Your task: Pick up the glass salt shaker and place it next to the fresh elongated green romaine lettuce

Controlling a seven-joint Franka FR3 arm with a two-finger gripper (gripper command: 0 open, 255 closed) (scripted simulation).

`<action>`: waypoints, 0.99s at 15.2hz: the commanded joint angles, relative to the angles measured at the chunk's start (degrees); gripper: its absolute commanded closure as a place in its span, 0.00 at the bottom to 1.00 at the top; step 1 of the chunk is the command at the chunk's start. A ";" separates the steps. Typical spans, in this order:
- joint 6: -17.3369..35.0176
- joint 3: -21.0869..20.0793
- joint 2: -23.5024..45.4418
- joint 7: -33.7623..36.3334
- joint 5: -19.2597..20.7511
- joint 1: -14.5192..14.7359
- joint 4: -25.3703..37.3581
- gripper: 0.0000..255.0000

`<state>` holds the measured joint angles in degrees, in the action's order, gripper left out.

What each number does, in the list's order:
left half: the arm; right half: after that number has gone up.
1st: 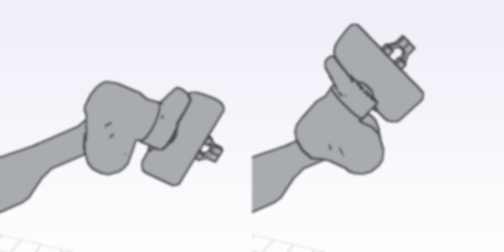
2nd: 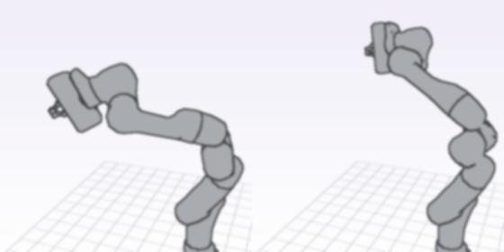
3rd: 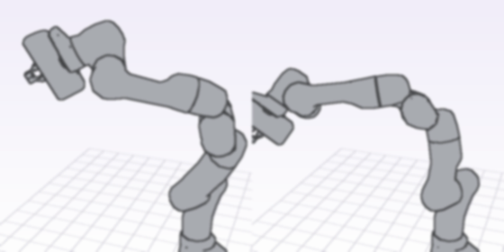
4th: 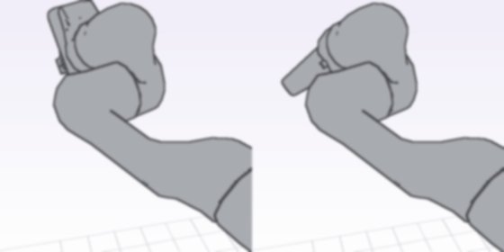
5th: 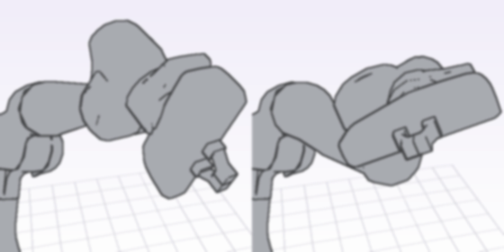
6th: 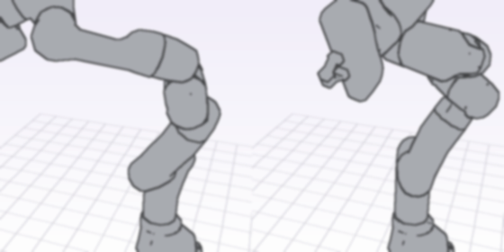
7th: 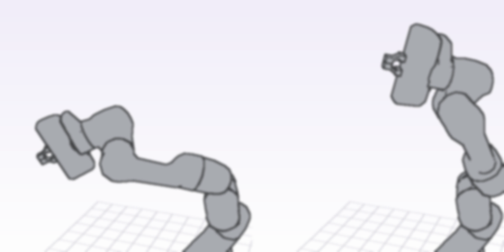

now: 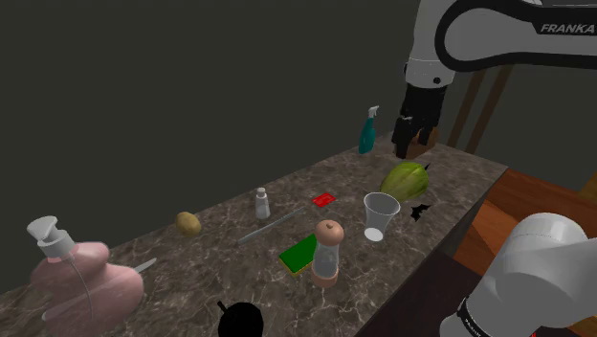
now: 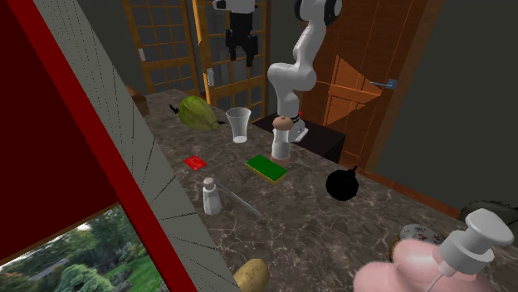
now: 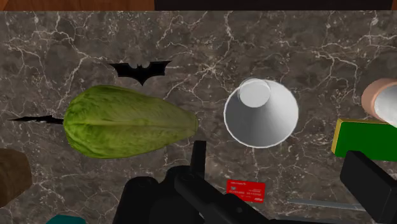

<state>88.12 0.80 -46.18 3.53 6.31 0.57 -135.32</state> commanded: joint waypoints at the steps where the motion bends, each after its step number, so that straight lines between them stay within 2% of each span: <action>1: 0.00 0.00 0.00 0.00 0.00 0.00 0.00 0.00; 8: 14.58 -1.65 7.94 2.99 -3.45 2.03 -3.70 0.00; 15: 28.61 -3.51 18.98 5.17 -6.31 3.99 -3.49 0.00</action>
<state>114.48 -2.47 -28.78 8.44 0.41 4.28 -138.74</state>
